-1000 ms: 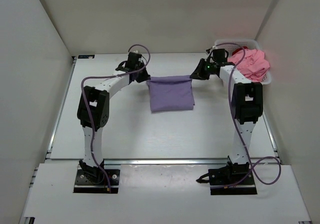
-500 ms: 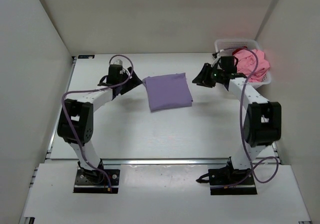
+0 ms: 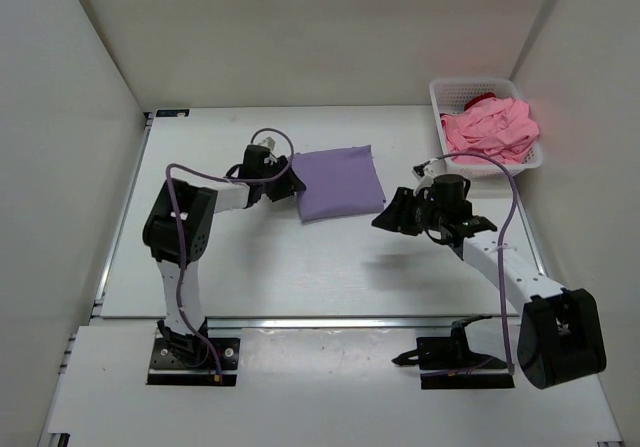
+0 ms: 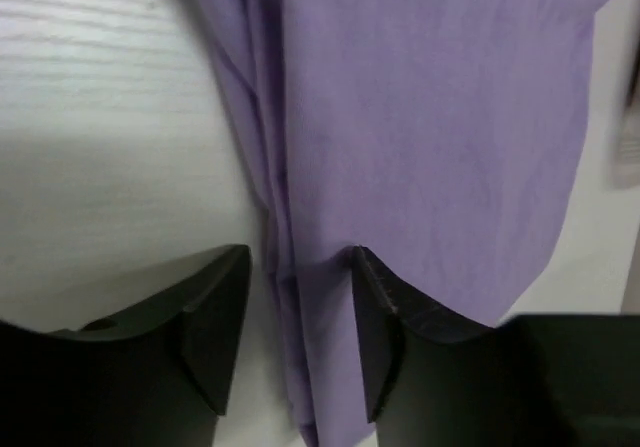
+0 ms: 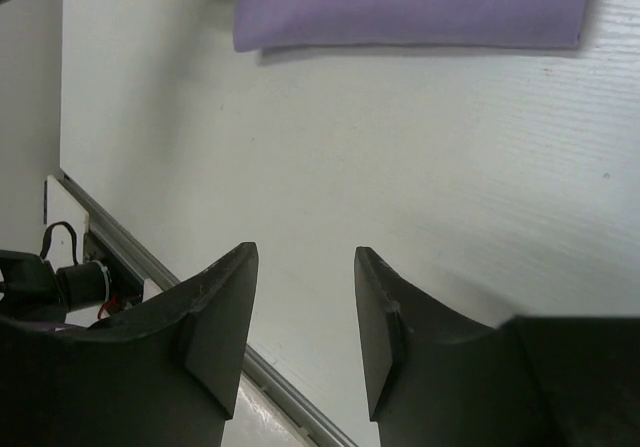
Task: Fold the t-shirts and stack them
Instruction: Put the neatly folded tshirt into the corner of the board with the left arm
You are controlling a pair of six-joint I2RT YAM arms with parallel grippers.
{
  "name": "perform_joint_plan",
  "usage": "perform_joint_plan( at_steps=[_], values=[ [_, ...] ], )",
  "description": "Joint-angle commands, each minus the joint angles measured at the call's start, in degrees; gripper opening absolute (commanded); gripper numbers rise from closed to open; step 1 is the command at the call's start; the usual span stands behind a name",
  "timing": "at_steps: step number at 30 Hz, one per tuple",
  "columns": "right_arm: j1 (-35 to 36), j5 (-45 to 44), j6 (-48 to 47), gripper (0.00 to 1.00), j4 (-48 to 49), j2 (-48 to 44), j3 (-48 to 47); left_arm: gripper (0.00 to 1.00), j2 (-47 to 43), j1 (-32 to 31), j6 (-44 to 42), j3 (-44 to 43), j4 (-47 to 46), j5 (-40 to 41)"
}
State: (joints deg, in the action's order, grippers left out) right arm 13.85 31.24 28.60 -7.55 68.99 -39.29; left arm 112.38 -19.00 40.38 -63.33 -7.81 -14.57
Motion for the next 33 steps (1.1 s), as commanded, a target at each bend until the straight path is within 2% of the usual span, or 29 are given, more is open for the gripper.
perform_joint_plan(
  at_steps=[1, 8, 11, 14, 17, 18, 20, 23, 25, 26, 27, 28, 29, 31, 33],
  values=[
    [0.7, -0.7, 1.5, 0.42, 3.9, -4.1, 2.5, 0.54, 2.6, -1.1, 0.1, -4.8, -0.8, -0.9],
    [-0.7, 0.7, 1.5, 0.41, 4.3, -7.0, 4.3, 0.15, 8.2, -3.1, 1.8, -15.0, 1.2, -0.5],
    [-0.8, 1.4, 1.3, 0.41, 4.5, -6.5, 4.4, 0.03, 10.3, -2.9, 2.7, -21.3, 4.2, 1.1],
    [-0.4, 1.7, 0.7, 0.4, 4.1, -5.3, 4.4, 0.0, 12.9, 1.3, 2.8, -30.3, 7.7, -1.2],
    [-0.6, 2.5, 0.8, 0.4, 4.4, -5.2, 4.4, 0.0, 11.4, 11.1, 0.9, -34.4, 14.8, 1.1],
    [-0.4, 2.7, 0.5, 0.41, 4.2, -5.1, 4.7, 0.0, 10.9, 12.7, 0.9, -34.1, 15.3, 1.4],
    [-0.1, 3.2, 0.7, 0.4, 5.2, -4.9, 5.0, 0.0, 7.4, 20.9, 1.8, -31.6, 14.5, 3.2],
    [0.1, 4.2, 0.3, 0.4, 5.3, -4.1, 4.4, 0.0, 2.2, 28.7, 2.8, -23.4, 11.9, 6.8],
    [0.7, 5.0, 0.5, 0.4, 5.0, -4.0, 4.3, 0.05, -1.4, 31.4, 3.6, -17.6, 9.6, 8.8],
    [0.8, 5.5, 0.4, 0.4, 5.3, -4.4, 4.4, 0.17, -3.7, 32.5, 4.0, -15.3, 5.5, 9.3],
    [1.2, 6.0, 0.3, 0.4, 5.6, -4.1, 4.6, 0.37, -5.8, 33.3, 5.1, -10.4, 2.2, 10.2],
    [1.4, 6.1, 0.4, 0.4, 5.0, -4.5, 4.7, 0.87, -6.6, 33.8, 6.8, -6.1, -0.1, 10.2],
    [1.9, 6.5, 0.5, 0.4, 5.4, -4.9, 4.8, 0.99, -7.3, 34.0, 8.0, -3.8, -3.2, 9.3],
    [2.1, 6.4, 0.7, 0.39, 5.0, -5.8, 5.1, 0.99, -5.9, 34.6, 8.7, -4.0, -3.6, 5.1],
    [2.6, 5.9, 1.2, 0.41, 5.0, -7.3, 5.8, 0.99, -3.1, 35.7, 9.9, -6.4, -0.2, 2.4]
  ],
)
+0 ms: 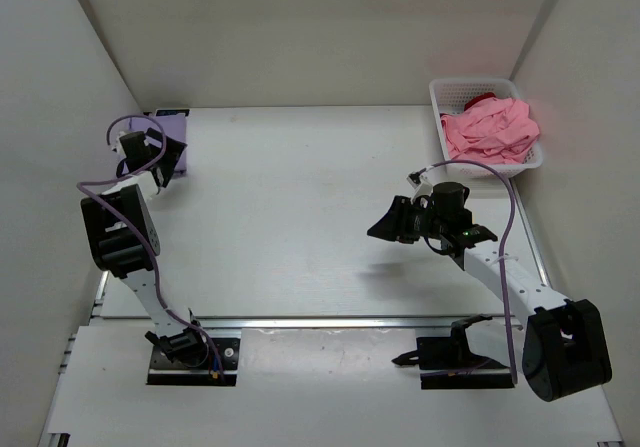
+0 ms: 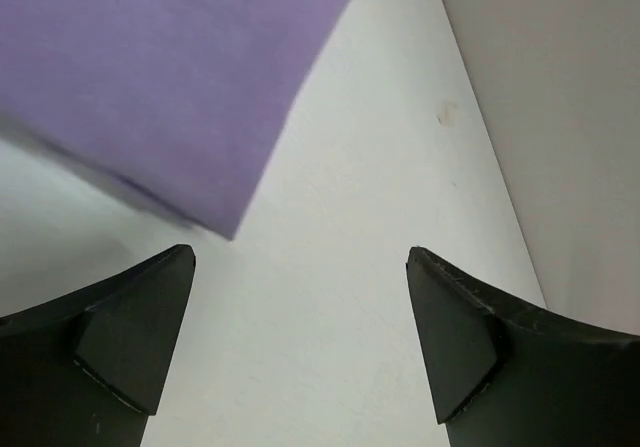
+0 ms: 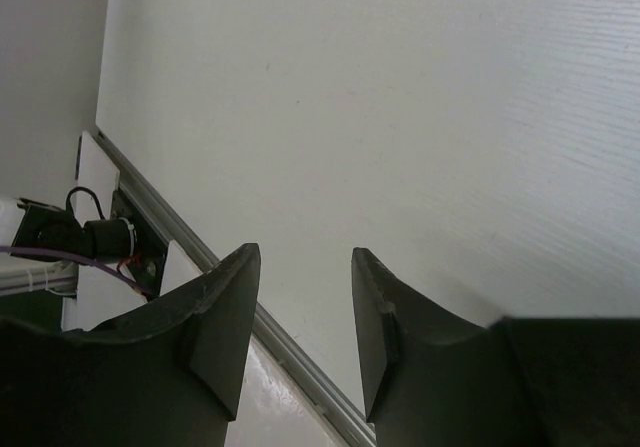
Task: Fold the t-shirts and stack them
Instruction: Put the neatly folded tshirt into the corner of the board with the left arm
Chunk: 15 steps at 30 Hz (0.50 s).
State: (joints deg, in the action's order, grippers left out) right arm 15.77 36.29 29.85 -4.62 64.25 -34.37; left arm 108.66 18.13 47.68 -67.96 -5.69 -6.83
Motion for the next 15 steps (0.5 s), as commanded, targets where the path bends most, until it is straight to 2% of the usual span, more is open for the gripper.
perform_joint_plan(
  at_steps=[1, 4, 6, 9, 10, 11, 14, 15],
  values=[
    [0.6, 0.6, -0.1, 0.4, 1.6, -3.1, 1.2, 0.98, 0.5, -1.7, 2.9, -1.4, -2.2, -6.8],
    [-0.5, 1.0, 0.1, 0.4, 1.7, -4.1, 1.4, 0.98, -3.9, -1.9, 5.1, 6.2, -6.9, -7.1],
    [-0.8, 1.1, -0.3, 0.4, 2.2, -4.1, 1.4, 0.99, -7.0, -2.9, 4.8, 9.5, -6.7, -6.3],
    [-0.6, 0.8, -0.1, 0.38, 2.3, -3.2, 1.1, 0.99, -11.4, -9.1, 1.6, 10.7, -5.3, -4.3],
    [-0.6, -0.2, -0.7, 0.36, 1.8, -2.8, 0.8, 0.99, -12.9, -12.9, -1.1, 10.4, -3.5, -3.1],
    [-0.3, -1.4, -0.8, 0.29, 1.1, -2.6, 0.4, 0.98, -13.8, -15.1, -2.2, 9.1, -2.2, -1.6],
    [1.0, -9.0, -3.6, 0.03, -5.5, -0.5, -3.4, 0.99, -13.6, -32.0, -9.2, 1.2, 10.3, 6.3],
    [1.8, -12.5, -5.1, 0.0, -7.6, 0.8, -6.0, 0.99, -12.6, -35.2, -12.8, -3.7, 12.9, 7.8]
  ],
)
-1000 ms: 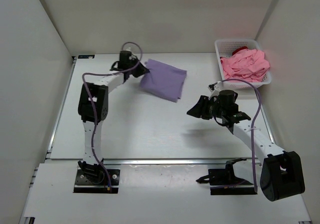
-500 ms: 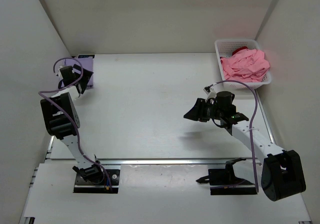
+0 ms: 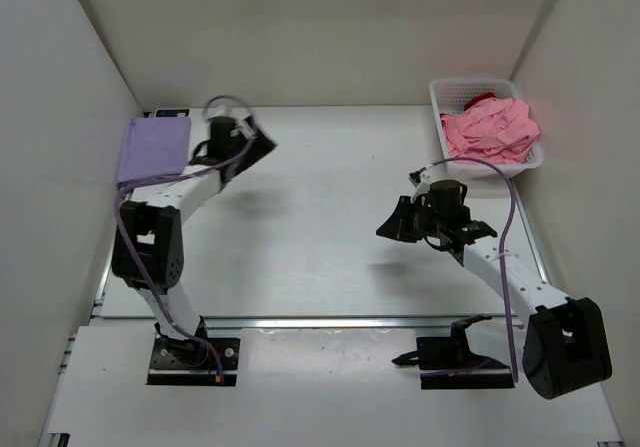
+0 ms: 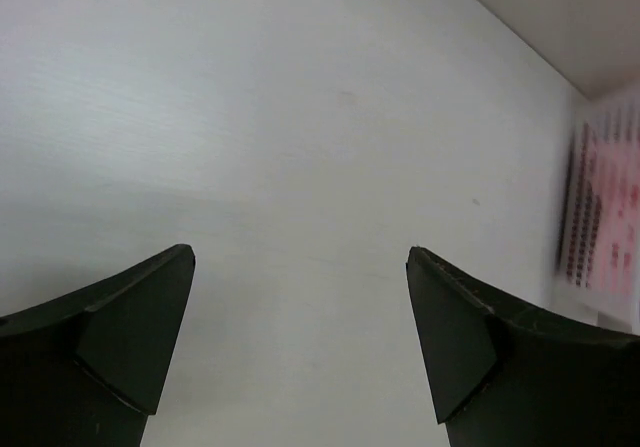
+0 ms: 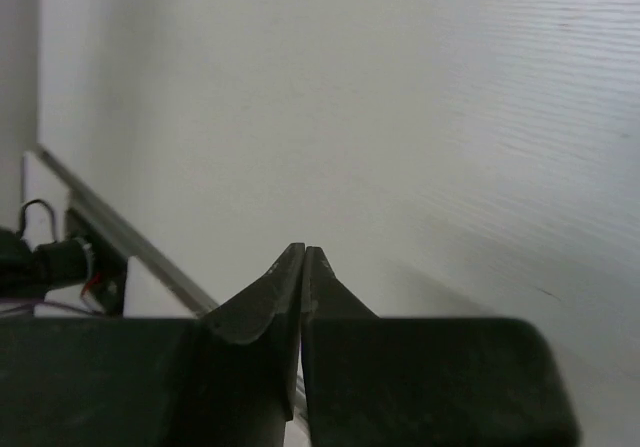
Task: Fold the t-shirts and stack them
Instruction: Put the neatly folded tshirt into the corner of the board with the left arm, then grab crumpled tshirt from bin with the right arm
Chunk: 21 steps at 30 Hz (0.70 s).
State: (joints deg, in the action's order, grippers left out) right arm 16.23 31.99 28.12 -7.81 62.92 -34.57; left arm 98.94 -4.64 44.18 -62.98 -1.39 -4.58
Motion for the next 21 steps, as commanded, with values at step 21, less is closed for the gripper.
perform_joint_plan(
  at_steps=[21],
  values=[
    [3.3, -0.8, -5.0, 0.0, -4.5, 14.8, -20.8, 0.99, -11.8, -23.1, -18.1, -3.8, 17.4, -10.3]
  ],
)
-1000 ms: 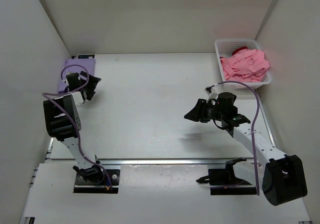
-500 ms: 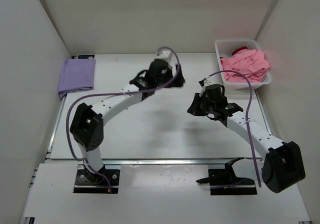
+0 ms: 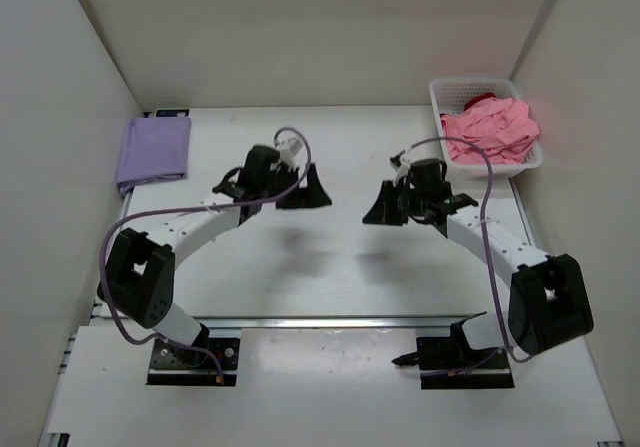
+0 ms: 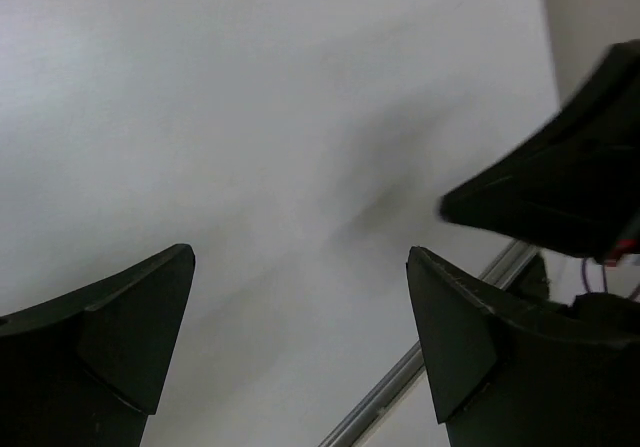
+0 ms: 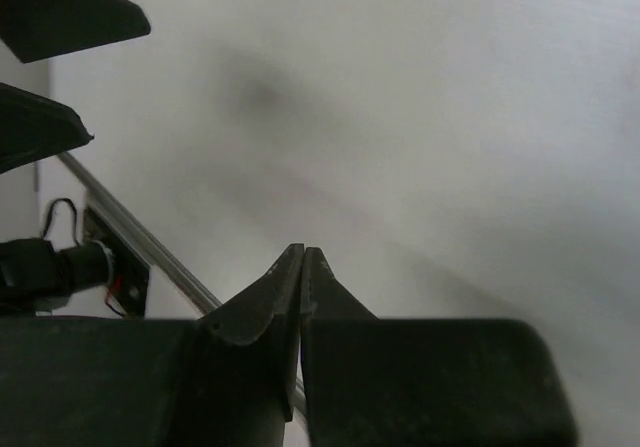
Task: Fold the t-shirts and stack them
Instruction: Grab crumpled tshirt from bin with the right arm
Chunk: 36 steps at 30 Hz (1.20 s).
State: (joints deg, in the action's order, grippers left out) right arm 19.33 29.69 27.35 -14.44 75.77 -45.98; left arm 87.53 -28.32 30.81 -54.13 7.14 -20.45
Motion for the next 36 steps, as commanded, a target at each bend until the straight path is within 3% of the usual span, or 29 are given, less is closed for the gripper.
perform_joint_plan(
  at_steps=[1, 2, 3, 4, 5, 6, 7, 8, 10, 11, 13, 16, 17, 18, 19, 20, 21, 22, 23, 24, 26, 28, 32, 35, 36],
  values=[
    [0.2, 3.0, -4.2, 0.0, 4.4, 2.3, -11.0, 0.99, 0.8, 1.8, -4.5, -14.1, 10.4, 1.0],
    [-0.5, 8.0, -2.8, 0.06, 7.1, 1.7, -10.5, 0.99, 1.4, 3.1, -2.5, -13.0, 8.1, -3.0],
    [-1.5, 13.6, 0.5, 0.09, 13.8, 0.4, -9.4, 0.99, 0.0, 4.6, 2.3, -7.0, -1.6, -13.5],
    [-2.4, 18.9, 2.0, 0.16, 21.7, 0.2, -7.0, 0.98, -2.8, 6.2, 6.2, -2.3, -20.5, -24.4],
    [-3.3, 20.8, 5.9, 0.18, 25.2, 0.1, -4.8, 0.98, -4.3, 6.9, 15.5, 7.4, -32.3, -29.3],
    [-3.9, 22.9, 8.4, 0.16, 29.2, 0.6, -4.6, 0.99, -6.7, 8.0, 26.2, 16.1, -56.4, -33.3],
    [-4.9, 24.4, 9.1, 0.08, 30.7, 1.3, -4.2, 0.98, -7.7, 9.9, 30.9, 19.4, -70.3, -31.0],
    [-4.8, 23.3, 8.3, 0.02, 28.3, 2.1, -5.2, 0.99, -6.4, 11.0, 35.0, 20.0, -69.4, -32.5],
    [-3.6, 19.3, 4.3, 0.0, 21.7, 3.2, -7.8, 0.99, -7.6, 10.9, 34.0, 19.6, -65.4, -30.4],
    [-3.5, 18.1, 2.3, 0.0, 18.9, 4.5, -9.8, 0.98, -9.3, 10.9, 27.9, 19.9, -56.5, -26.2],
    [-4.2, 15.6, 0.5, 0.0, 14.6, 5.0, -13.1, 0.99, -10.4, 10.6, 24.4, 18.1, -47.6, -23.4],
    [-8.6, 12.5, -2.2, 0.0, 9.6, 5.0, -19.3, 0.99, -8.6, 9.7, 17.6, 12.8, -33.5, -23.9],
    [-10.8, 11.1, -4.0, 0.0, 7.3, 5.4, -20.5, 0.99, -8.9, 8.8, 12.3, 9.7, -24.9, -19.8],
    [-11.9, 9.5, -5.3, 0.0, 2.2, 6.7, -25.3, 0.99, -9.2, 7.7, 8.0, 7.0, -18.5, -10.3],
    [-14.2, 5.3, -7.7, 0.0, -1.5, 8.4, -31.0, 0.99, -8.9, 4.1, 2.4, 0.2, -4.3, -4.4],
    [-15.5, 0.6, -9.1, 0.01, -6.8, 9.8, -34.0, 0.99, -7.8, 0.6, 0.9, -2.5, 4.2, 4.4],
    [-16.3, -1.6, -11.2, 0.0, -10.4, 12.3, -38.2, 0.98, -7.9, -0.2, 2.2, -4.7, 5.2, 3.3],
    [-17.7, -6.0, -12.6, 0.0, -12.2, 14.3, -42.5, 0.99, -10.0, 0.2, 5.0, -0.5, -2.5, -2.2],
    [-18.7, -11.3, -14.2, 0.0, -15.9, 17.0, -47.0, 0.99, -13.7, 2.3, 13.0, 8.2, -17.4, -12.1],
    [-19.2, -14.6, -15.1, 0.0, -19.2, 18.3, -49.2, 0.98, -18.0, 4.2, 16.8, 12.0, -32.7, -16.0],
    [-21.7, -21.3, -17.5, 0.0, -23.5, 23.6, -54.6, 0.98, -21.0, 7.6, 20.7, 19.1, -40.7, -16.5],
    [-24.0, -24.2, -18.4, 0.0, -26.9, 27.5, -60.4, 0.99, -21.2, 7.6, 15.1, 18.3, -35.5, -11.6],
    [-28.2, -29.1, -18.6, 0.0, -27.9, 35.0, -64.7, 0.99, -18.7, 2.3, 6.3, 10.7, -13.5, -0.7],
    [-28.0, -33.6, -20.2, 0.0, -29.4, 40.6, -69.5, 0.99, -18.2, 6.7, 7.5, 12.1, -13.1, -6.7],
    [-27.9, -34.8, -20.2, 0.0, -29.7, 43.1, -71.7, 0.99, -17.8, 7.9, 7.7, 14.5, -18.2, -9.1]
  ],
)
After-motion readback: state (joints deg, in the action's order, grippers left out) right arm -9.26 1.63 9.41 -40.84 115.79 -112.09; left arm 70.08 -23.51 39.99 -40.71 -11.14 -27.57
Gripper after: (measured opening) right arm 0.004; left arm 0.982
